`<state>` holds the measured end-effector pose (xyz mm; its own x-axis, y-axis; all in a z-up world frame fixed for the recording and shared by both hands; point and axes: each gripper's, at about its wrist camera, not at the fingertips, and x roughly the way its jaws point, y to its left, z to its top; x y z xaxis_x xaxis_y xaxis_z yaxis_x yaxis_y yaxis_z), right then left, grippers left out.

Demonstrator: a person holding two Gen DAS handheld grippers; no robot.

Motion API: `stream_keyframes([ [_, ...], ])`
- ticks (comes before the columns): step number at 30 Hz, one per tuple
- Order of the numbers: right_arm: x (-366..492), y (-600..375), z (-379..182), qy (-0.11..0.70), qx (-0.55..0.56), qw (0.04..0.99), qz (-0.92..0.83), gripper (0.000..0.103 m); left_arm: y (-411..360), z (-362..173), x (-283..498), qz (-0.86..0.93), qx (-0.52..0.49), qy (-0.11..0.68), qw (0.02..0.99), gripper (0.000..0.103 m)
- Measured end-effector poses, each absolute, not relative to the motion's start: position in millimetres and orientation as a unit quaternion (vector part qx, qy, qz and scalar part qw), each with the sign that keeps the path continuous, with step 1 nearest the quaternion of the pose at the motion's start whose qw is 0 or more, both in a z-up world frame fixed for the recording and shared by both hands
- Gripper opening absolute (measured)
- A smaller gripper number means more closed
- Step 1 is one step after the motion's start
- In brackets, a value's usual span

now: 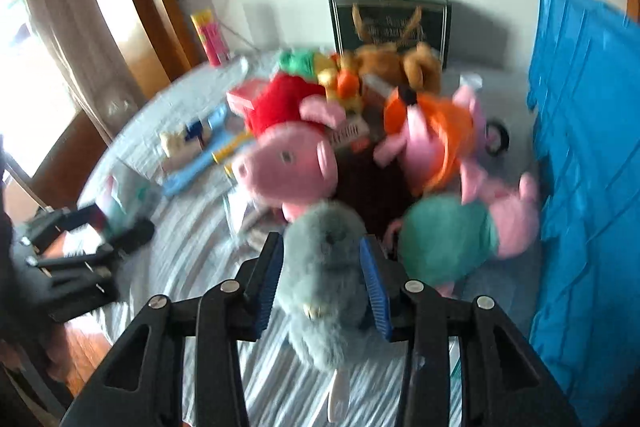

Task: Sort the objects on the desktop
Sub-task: 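Lift the medicine box and grey plush and carry both toward the blue bin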

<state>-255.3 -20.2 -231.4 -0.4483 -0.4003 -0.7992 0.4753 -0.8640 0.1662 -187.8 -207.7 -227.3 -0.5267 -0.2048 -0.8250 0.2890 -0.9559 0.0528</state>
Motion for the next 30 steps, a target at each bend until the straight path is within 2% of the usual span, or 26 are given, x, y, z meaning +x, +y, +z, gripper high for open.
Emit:
stream_keyframes([
  [2,-258,-22,-251,0.039,0.472,0.245,-0.846,0.076,-214,-242,-189,-0.864,0.481,0.051,0.138,0.076],
  [3,-260,-26,-260,0.039,0.476,0.242,-0.844,0.096,-218,-249,-188,-0.861,0.488,0.054,0.136,0.076],
  [4,-262,-31,-269,0.043,0.477,0.243,-0.844,0.100,-222,-256,-188,-0.857,0.494,0.057,0.135,0.076],
  [8,-278,-56,-303,0.060,0.484,0.229,-0.843,0.100,-236,-285,-193,-0.844,0.515,0.063,0.133,0.076],
  [9,-283,-62,-315,0.070,0.489,0.216,-0.842,0.095,-239,-290,-195,-0.842,0.519,0.064,0.133,0.076],
  [10,-290,-66,-327,0.076,0.500,0.208,-0.837,0.054,-240,-294,-197,-0.839,0.523,0.066,0.133,0.076],
  [11,-297,-69,-341,0.074,0.518,0.205,-0.827,0.047,-241,-296,-198,-0.838,0.525,0.067,0.132,0.076],
  [13,-303,-70,-346,0.066,0.525,0.201,-0.824,0.047,-241,-294,-199,-0.840,0.523,0.068,0.127,0.076],
  [19,-285,-63,-292,0.052,0.467,0.210,-0.858,0.046,-237,-262,-202,-0.862,0.492,0.062,0.107,0.076],
  [23,-268,-54,-252,0.028,0.417,0.216,-0.883,0.034,-234,-237,-198,-0.877,0.468,0.054,0.098,0.076],
  [26,-262,-56,-236,0.031,0.405,0.216,-0.888,0.034,-234,-225,-193,-0.883,0.458,0.047,0.094,0.076],
  [30,-253,-53,-245,0.015,0.424,0.215,-0.880,0.036,-240,-222,-187,-0.883,0.457,0.048,0.097,0.077],
])
